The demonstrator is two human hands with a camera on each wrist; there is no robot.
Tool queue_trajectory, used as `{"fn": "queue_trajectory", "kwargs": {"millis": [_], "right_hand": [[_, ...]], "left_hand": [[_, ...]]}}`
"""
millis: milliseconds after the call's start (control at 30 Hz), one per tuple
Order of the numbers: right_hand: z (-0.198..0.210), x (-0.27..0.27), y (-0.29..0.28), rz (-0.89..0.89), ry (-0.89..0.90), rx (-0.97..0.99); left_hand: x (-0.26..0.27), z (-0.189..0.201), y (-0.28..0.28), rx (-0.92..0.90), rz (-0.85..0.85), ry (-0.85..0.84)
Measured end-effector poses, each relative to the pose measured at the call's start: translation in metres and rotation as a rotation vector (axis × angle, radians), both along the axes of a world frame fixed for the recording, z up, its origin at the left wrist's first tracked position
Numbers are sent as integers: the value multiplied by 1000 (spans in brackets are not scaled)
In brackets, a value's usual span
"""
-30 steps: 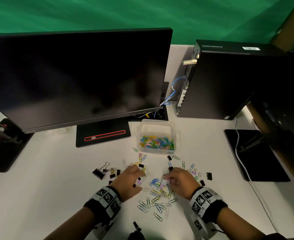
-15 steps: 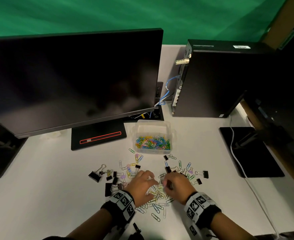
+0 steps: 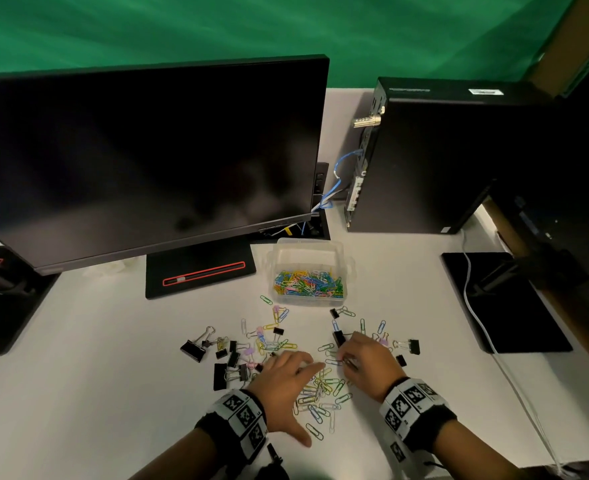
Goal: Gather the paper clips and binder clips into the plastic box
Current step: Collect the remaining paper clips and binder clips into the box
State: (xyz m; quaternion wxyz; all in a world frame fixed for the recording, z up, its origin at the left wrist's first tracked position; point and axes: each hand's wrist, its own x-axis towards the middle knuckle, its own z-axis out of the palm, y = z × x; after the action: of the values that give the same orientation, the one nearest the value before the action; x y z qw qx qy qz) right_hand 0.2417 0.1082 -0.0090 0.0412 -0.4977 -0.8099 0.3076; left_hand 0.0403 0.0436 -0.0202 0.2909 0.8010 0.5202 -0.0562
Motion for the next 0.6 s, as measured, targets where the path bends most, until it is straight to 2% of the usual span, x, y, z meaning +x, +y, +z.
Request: {"fn": "queue_trajectory", "kwargs": {"millis": [133, 200, 300, 600], "right_hand": [[5, -5, -14, 53, -68, -153], [7, -5, -23, 93, -108, -256], [6, -7, -36, 125, -145, -277], [-16, -33, -16, 28, 117, -211]], "left_hand": [[-3, 0, -2, 29, -73, 109], [-6, -4, -2, 53, -39, 100], [-4, -9, 1, 60, 39, 25], [0, -10, 18, -1, 265, -267]]}}
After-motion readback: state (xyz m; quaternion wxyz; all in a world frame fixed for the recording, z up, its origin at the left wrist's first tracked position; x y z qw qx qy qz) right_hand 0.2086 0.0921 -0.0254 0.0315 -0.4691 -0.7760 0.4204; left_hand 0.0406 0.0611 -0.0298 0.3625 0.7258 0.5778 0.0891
